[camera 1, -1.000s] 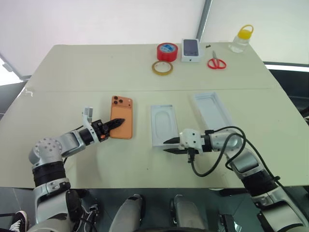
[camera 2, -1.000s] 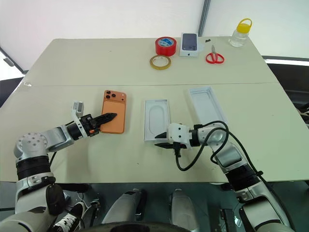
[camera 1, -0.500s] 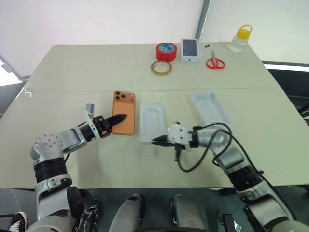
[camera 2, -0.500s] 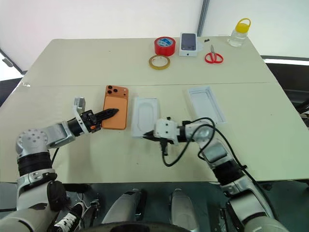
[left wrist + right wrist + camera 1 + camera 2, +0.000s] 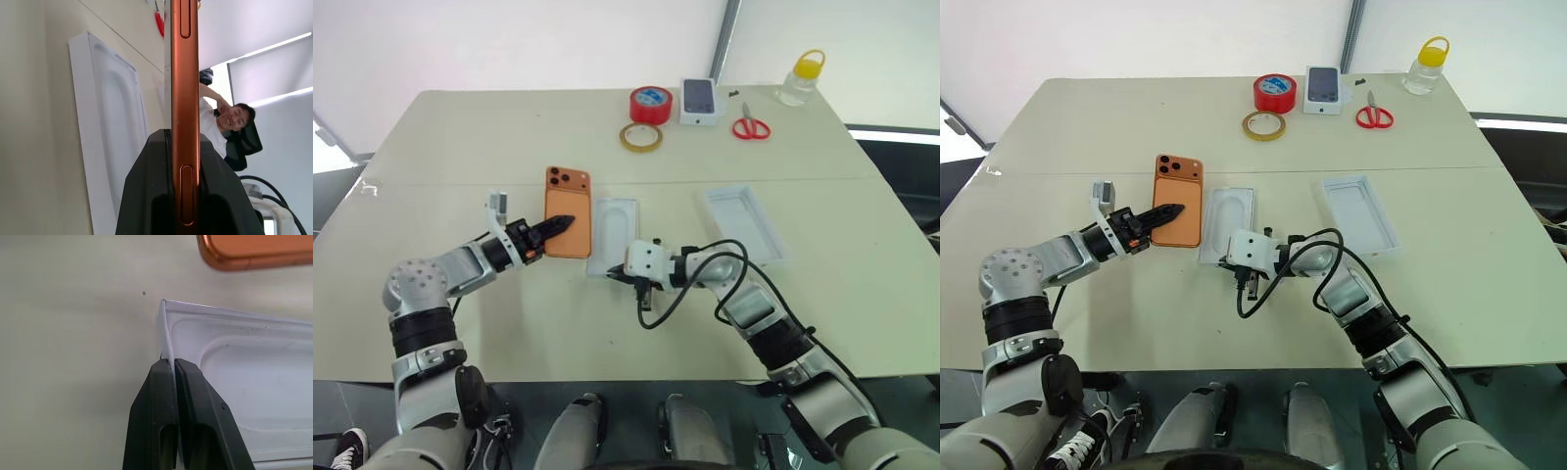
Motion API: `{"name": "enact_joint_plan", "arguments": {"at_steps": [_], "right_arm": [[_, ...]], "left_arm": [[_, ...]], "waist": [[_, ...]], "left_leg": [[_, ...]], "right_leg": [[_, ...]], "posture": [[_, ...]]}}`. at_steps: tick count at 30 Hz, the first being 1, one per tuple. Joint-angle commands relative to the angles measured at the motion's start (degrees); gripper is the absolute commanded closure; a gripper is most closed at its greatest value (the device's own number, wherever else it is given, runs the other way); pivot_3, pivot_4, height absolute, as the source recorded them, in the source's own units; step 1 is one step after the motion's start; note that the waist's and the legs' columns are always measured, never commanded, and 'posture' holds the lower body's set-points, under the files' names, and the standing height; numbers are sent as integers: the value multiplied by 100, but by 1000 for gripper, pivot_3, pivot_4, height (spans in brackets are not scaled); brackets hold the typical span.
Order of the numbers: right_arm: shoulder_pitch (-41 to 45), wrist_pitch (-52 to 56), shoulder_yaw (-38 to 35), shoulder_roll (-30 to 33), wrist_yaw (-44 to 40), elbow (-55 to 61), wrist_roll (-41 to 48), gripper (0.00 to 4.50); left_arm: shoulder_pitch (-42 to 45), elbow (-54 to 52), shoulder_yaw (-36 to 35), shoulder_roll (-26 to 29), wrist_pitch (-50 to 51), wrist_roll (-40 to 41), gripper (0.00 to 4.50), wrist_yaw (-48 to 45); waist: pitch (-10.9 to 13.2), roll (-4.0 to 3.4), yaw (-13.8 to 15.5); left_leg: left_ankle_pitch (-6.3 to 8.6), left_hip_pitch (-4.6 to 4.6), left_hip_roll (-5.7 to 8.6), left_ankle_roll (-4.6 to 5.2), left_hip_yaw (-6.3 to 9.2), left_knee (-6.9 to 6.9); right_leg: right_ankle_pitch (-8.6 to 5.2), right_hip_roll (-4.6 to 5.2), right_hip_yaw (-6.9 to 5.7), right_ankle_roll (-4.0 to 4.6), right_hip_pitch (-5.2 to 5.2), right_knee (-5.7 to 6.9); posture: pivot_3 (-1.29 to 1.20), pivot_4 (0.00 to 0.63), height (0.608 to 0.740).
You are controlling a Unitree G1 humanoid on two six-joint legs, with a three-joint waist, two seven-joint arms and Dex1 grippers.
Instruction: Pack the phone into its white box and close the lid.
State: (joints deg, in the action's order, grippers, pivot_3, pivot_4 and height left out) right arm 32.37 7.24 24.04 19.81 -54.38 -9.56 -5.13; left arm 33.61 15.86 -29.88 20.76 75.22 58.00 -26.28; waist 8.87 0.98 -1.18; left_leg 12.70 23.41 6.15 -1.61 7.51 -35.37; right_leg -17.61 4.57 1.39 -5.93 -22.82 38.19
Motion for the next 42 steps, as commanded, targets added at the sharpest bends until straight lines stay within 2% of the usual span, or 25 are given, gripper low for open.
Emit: {"name": "enact_joint_plan", "arguments": {"at_steps": [1,2,5,10,16,23,29,31,32,35,36,42], "right_arm": [[48,190,-139,-105,73,205,155,3330],[19,364,-191,-128,27,315,283,3000],[-84,745,-380,-73,-169,805,729,1517],[-320,1115,-873,301,-362,1517,1331,1517],[-409,672,-1323,898,-279,1018,1264,1517],[-340,332,-1382,985,-143,545,1186,1517],[-389,259,-1340,971,-35,580,1150,1517],[-409,267,-1356,975,-1,602,1147,1431],[-417,268,-1362,980,4,608,1151,1431],[-457,288,-1370,999,11,633,1169,1431],[-463,268,-1366,1009,11,621,1160,1431],[-347,218,-1373,992,24,453,1132,1431]], "left_arm": [[134,-70,18,70,-140,58,4500,-103],[127,-86,32,56,-136,63,4500,-90],[93,-162,74,-7,-127,79,4500,-33],[-113,-579,485,-44,-334,-170,4500,35],[-119,-613,614,-283,-447,-199,4500,151],[281,-194,803,-716,-683,-442,4500,454],[357,-55,1031,-853,-653,-576,4500,325],[343,-84,1042,-851,-555,-521,3510,296],[318,-140,1091,-839,-639,-583,3307,271],[283,-237,1149,-764,-603,-603,1796,183],[282,-261,1147,-730,-560,-593,1424,172],[190,-514,1209,-553,-490,-648,1424,77]], "waist": [[0,0,0],[0,0,1],[0,0,9],[0,0,24],[0,0,14],[2,3,37],[2,3,13],[2,3,15],[2,3,18],[2,3,29],[2,3,29],[2,3,21]], "left_leg": [[0,0,0,0,0,0],[0,0,0,0,0,-1],[0,0,0,0,0,-1],[1,1,1,1,0,-1],[3,1,1,4,-1,-1],[1,2,1,3,-2,-6],[1,2,0,3,-3,-7],[1,3,0,2,-3,-7],[1,2,0,2,-3,-8],[1,3,0,2,-2,-9],[1,3,1,2,-2,-9],[1,2,0,2,-2,-9]], "right_leg": [[0,0,0,0,0,0],[0,0,0,0,0,0],[0,0,0,0,1,0],[0,2,0,0,3,-3],[0,2,1,0,3,-3],[0,2,0,0,5,-2],[0,0,0,-1,4,-1],[0,0,0,-1,4,0],[0,0,0,-1,4,-1],[0,1,0,-1,5,-1],[0,1,0,-1,5,-1],[0,0,0,-1,5,0]], "posture": [[0,150,740],[0,150,740],[0,150,740],[0,150,740],[0,150,740],[0,150,740],[0,150,740],[0,150,740],[0,150,740],[0,150,740],[0,150,740],[0,150,740]]}}
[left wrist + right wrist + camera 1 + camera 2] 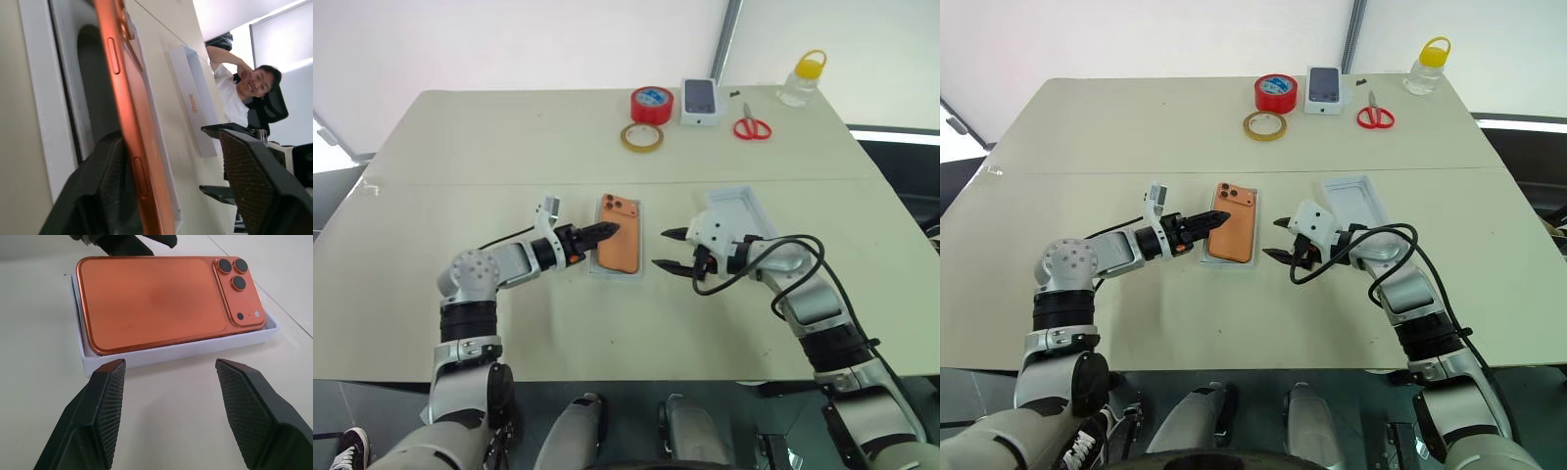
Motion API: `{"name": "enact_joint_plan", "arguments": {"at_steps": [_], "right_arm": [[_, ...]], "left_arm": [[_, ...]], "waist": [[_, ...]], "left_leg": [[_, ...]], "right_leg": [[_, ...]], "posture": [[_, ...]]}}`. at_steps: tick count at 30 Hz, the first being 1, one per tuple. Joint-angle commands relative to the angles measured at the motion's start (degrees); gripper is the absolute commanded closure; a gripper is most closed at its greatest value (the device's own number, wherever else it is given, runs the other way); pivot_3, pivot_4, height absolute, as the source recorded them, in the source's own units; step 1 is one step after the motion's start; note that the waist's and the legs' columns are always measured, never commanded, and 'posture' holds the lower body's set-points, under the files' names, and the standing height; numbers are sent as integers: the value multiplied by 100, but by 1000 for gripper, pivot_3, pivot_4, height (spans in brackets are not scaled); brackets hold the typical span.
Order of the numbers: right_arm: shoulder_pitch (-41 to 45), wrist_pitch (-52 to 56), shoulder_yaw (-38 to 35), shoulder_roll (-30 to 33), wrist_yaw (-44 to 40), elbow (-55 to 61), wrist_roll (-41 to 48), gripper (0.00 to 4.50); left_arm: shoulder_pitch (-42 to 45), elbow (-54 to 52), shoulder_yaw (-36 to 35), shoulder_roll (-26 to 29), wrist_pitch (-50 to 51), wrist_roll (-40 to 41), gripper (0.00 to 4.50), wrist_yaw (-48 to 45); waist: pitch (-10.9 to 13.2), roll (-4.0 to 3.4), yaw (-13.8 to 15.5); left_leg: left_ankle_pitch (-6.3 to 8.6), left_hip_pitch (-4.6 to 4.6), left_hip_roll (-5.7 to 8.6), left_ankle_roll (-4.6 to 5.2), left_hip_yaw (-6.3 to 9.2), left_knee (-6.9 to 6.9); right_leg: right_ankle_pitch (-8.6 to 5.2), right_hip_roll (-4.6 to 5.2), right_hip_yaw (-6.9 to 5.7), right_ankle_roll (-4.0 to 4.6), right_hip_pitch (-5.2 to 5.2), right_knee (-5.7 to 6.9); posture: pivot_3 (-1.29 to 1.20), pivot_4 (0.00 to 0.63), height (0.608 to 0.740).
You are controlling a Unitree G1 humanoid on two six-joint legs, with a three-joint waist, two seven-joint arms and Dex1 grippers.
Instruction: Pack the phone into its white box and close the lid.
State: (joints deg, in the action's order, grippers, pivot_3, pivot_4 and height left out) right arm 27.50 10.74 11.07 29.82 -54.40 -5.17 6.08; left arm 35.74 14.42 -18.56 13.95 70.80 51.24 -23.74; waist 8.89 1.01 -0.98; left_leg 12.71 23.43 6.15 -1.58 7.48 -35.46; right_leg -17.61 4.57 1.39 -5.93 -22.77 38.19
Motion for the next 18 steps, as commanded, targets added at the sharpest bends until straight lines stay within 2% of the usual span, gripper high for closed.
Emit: {"name": "enact_joint_plan", "arguments": {"at_steps": [1,9,18], "right_arm": [[158,-130,-75,-21,28,7,11,1431],[126,-209,0,-99,22,-59,-33,1431],[198,-209,-20,-136,16,-147,-29,1431]], "left_arm": [[-36,-414,61,153,-54,23,1424,-156],[-263,-1065,126,451,158,134,1424,-220],[-322,-1259,135,740,70,96,1424,-295]], "waist": [[0,0,2],[0,0,-1],[0,-1,1]], "left_leg": [[0,0,0,0,0,0],[0,0,0,0,0,0],[0,0,0,0,0,0]], "right_leg": [[0,0,0,0,0,0],[0,0,1,0,0,0],[0,0,1,0,1,0]], "posture": [[0,150,740],[0,150,740],[0,150,740]]}}
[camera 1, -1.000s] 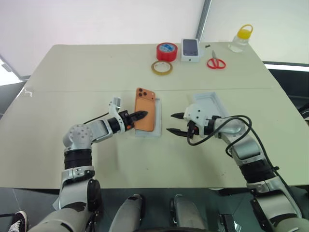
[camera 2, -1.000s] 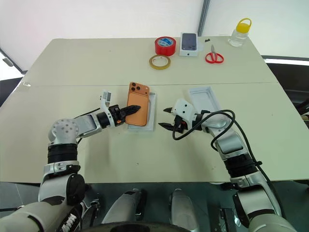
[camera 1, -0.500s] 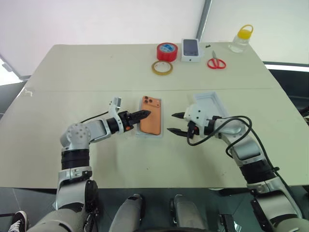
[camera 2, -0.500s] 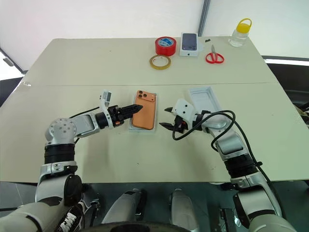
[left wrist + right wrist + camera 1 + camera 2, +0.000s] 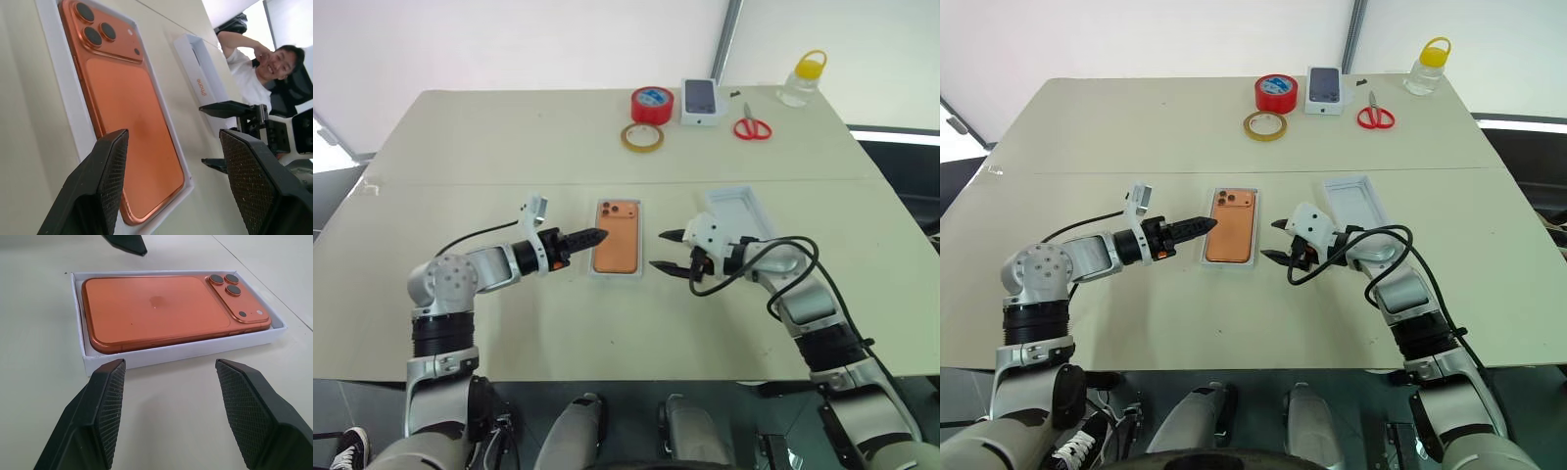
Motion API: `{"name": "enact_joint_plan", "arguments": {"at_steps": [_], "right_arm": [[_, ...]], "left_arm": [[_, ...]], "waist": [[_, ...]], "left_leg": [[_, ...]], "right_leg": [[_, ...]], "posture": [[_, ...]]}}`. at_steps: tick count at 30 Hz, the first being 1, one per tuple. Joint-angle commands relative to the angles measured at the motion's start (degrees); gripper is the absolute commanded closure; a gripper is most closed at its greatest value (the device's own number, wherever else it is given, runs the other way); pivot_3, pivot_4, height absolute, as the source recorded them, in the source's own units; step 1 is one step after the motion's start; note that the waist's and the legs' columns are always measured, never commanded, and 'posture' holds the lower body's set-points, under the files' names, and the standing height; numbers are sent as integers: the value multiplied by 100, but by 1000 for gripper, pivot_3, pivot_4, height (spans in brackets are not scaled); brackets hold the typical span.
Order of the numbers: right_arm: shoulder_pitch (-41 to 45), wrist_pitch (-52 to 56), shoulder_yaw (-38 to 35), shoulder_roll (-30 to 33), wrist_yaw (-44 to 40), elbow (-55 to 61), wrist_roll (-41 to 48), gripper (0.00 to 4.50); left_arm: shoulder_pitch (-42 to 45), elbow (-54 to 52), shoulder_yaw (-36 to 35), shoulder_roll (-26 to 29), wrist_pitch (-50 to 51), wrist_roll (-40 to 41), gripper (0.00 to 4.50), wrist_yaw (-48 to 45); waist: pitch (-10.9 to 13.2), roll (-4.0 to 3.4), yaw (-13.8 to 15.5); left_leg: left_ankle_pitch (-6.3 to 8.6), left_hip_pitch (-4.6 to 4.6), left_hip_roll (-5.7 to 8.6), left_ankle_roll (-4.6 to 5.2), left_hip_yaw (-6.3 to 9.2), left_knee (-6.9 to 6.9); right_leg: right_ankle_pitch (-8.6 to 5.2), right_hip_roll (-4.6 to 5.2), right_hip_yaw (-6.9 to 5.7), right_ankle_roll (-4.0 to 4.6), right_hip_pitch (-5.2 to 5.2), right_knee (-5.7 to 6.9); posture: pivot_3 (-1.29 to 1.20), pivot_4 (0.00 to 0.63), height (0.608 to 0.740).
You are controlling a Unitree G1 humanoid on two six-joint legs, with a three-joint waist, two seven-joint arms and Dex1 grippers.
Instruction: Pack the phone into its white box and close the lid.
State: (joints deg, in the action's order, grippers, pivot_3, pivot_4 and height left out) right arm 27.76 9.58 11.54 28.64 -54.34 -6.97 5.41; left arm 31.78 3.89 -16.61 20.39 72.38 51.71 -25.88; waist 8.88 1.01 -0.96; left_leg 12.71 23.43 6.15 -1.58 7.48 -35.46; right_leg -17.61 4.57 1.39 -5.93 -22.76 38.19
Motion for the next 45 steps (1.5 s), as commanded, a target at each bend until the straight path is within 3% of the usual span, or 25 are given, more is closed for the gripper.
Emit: {"name": "enact_joint_plan", "arguments": {"at_steps": [1,2,5,9,10,15,22,33,37,45], "right_arm": [[174,-87,-72,-14,-15,16,47,1431],[176,-78,-74,-12,-33,8,55,1431],[243,86,-150,-26,-125,-8,221,2285],[552,-457,-64,-18,452,-644,-400,4296],[591,-522,-37,-30,494,-756,-463,4500],[613,-842,237,-189,546,-909,-748,4500],[946,-1228,434,-283,1012,-1574,-1353,4500],[838,-1127,431,-486,922,-1562,-1310,4500],[698,-1056,515,-345,744,-1532,-1376,4500],[621,-926,261,87,684,-1465,-1379,4500]], "left_arm": [[55,-224,-48,117,-201,-25,1424,-66],[38,-208,-21,150,-340,-147,1424,-30],[-109,-201,118,340,-929,-650,2214,-16],[-227,-64,317,472,-1504,-1125,4259,-73],[-239,-35,366,482,-1624,-1225,4489,-95],[-287,321,1385,697,-2903,-2606,4489,-173],[-67,779,1738,235,-3155,-2877,4489,-447],[140,1092,1988,-264,-3039,-3001,4489,-825],[180,987,2204,-448,-3064,-3115,4489,-952],[280,964,2299,-1372,-2962,-3171,4489,-700]], "waist": [[0,0,-1],[0,0,-2],[0,0,-13],[0,-1,-1],[0,-1,7],[0,-1,16],[0,-2,11],[-1,-2,14],[-2,-3,25],[-4,-6,125]], "left_leg": [[0,0,0,0,0,0],[0,0,0,0,0,0],[0,0,-1,0,0,0],[0,-1,0,0,-2,0],[0,-1,0,0,-1,0],[0,0,1,0,-2,3],[0,0,2,0,-2,1],[-1,-1,2,0,0,-3],[0,0,3,2,0,-10],[8,-2,7,15,8,-46]], "right_leg": [[0,0,0,0,0,0],[0,0,0,0,0,0],[0,0,0,0,-1,0],[0,0,1,1,-1,1],[0,0,0,1,-1,1],[0,1,1,1,0,-4],[0,1,0,1,0,-1],[0,0,-3,0,3,0],[0,0,-5,0,8,-2],[-1,4,-18,-2,35,-6]], "posture": [[0,150,740],[0,150,740],[0,150,740],[0,150,740],[0,150,740],[0,150,740],[0,150,740],[0,150,740],[0,150,740],[0,150,740]]}}
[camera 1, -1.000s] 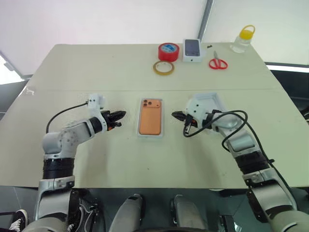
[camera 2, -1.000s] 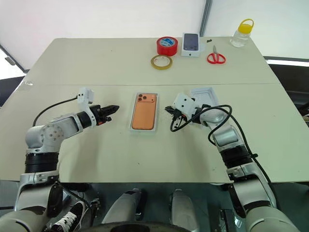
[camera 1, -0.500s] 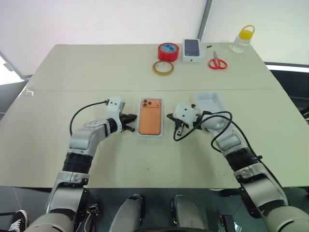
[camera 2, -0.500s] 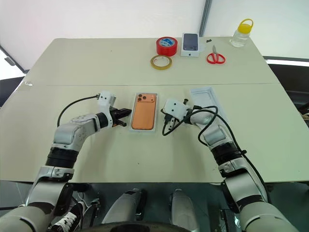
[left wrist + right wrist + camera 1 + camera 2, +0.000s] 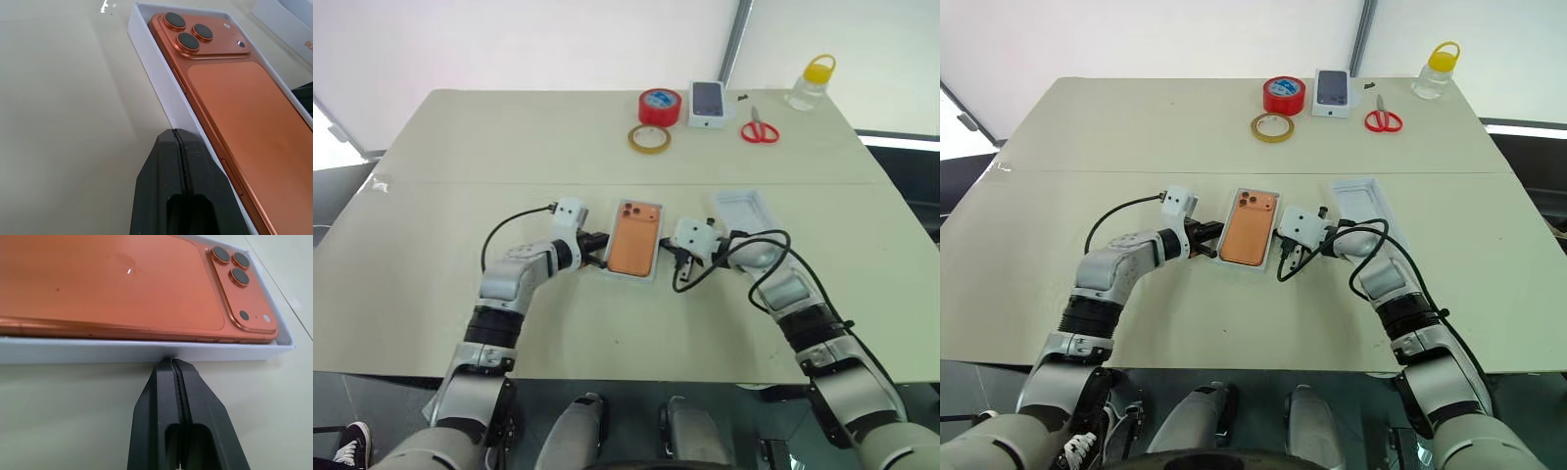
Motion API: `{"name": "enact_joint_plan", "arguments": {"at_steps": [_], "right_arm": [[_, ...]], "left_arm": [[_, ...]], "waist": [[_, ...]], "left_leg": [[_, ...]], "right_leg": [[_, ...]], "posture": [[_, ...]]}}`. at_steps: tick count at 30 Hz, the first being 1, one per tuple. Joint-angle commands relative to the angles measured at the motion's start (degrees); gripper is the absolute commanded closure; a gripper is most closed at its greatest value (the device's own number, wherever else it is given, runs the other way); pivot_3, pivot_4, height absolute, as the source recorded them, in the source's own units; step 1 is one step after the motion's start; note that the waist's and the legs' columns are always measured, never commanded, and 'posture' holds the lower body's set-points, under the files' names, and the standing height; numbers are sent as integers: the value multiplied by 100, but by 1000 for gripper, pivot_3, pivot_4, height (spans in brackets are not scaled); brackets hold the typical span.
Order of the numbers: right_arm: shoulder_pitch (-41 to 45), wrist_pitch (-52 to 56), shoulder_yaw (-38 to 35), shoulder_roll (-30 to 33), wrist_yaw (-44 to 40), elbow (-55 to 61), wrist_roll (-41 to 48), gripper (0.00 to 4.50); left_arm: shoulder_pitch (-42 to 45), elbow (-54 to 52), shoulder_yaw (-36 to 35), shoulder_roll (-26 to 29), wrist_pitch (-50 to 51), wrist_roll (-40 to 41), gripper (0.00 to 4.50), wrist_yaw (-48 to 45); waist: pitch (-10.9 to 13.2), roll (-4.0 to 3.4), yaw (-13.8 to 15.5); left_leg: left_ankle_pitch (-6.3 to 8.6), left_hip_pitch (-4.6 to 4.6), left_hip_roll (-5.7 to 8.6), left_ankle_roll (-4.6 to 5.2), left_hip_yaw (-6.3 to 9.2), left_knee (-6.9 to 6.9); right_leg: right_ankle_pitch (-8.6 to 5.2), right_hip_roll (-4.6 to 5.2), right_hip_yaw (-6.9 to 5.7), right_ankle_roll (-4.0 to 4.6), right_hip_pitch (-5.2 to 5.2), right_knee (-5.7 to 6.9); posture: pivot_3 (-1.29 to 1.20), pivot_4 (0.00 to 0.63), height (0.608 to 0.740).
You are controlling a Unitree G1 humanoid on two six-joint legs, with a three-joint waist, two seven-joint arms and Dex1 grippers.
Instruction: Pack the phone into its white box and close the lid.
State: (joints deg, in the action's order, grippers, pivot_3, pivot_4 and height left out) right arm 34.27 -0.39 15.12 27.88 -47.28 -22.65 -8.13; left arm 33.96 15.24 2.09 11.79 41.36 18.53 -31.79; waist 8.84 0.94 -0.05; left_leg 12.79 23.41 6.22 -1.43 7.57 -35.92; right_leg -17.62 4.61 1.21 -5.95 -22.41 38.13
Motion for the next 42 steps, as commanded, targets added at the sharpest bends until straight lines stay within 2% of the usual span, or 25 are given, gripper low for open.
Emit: {"name": "enact_joint_plan", "arguments": {"at_steps": [1,4,7,13,17,23,29,34,36,42], "right_arm": [[-53,60,-137,262,-44,72,-22,4500],[-107,65,-214,440,-18,-79,-37,4500],[-235,228,-306,536,-123,21,34,4500],[-486,484,-397,690,-408,431,143,4500],[-478,510,-447,702,-262,507,27,4500],[-469,545,-518,807,-208,647,-32,4500],[-504,589,-710,1211,-287,892,9,4500],[-511,955,-890,1206,-450,1125,386,4500],[-639,841,-788,1433,-719,1304,369,4500],[-609,1088,-1155,1383,-443,1308,647,4500]], "left_arm": [[160,-65,362,-730,182,190,4489,-18],[319,121,336,-1076,166,139,4489,46],[459,363,464,-1179,-50,-65,4489,-77],[757,833,416,-1273,-339,-175,4489,-279],[713,875,469,-1229,-449,-312,4489,-364],[637,694,369,-651,-474,-319,4489,-918],[983,1043,-198,85,-645,-241,4489,-967],[927,1089,-250,300,-925,-368,4489,-908],[822,890,-252,336,-963,-352,4489,-933],[210,-228,-376,775,-1156,-44,4489,-1502]], "waist": [[0,0,86],[0,1,127],[1,2,91],[1,2,75],[1,2,72],[1,2,51],[3,3,-1],[3,3,-63],[4,4,-64],[5,2,-105]], "left_leg": [[0,0,1,1,0,-1],[6,2,8,11,3,-12],[9,4,12,14,1,-13],[9,3,9,14,0,-13],[8,3,9,14,0,-12],[8,3,7,14,0,-11],[7,5,3,12,0,-9],[7,5,3,11,0,-9],[7,7,3,11,0,-9],[6,8,-2,10,-2,-8]], "right_leg": [[0,1,0,0,1,0],[-3,6,-6,-5,13,-9],[-5,9,-4,-8,11,-9],[-5,7,-4,-9,11,-7],[-6,7,-3,-9,11,-7],[-5,5,-2,-9,7,-4],[-5,2,0,-9,-3,1],[-5,4,0,-9,-1,1],[-5,3,0,-9,-3,1],[-4,1,5,-7,-10,6]], "posture": [[0,150,740],[0,150,740],[0,150,740],[0,150,740],[0,150,740],[0,150,740],[0,150,740],[0,150,740],[0,150,740],[0,150,740]]}}
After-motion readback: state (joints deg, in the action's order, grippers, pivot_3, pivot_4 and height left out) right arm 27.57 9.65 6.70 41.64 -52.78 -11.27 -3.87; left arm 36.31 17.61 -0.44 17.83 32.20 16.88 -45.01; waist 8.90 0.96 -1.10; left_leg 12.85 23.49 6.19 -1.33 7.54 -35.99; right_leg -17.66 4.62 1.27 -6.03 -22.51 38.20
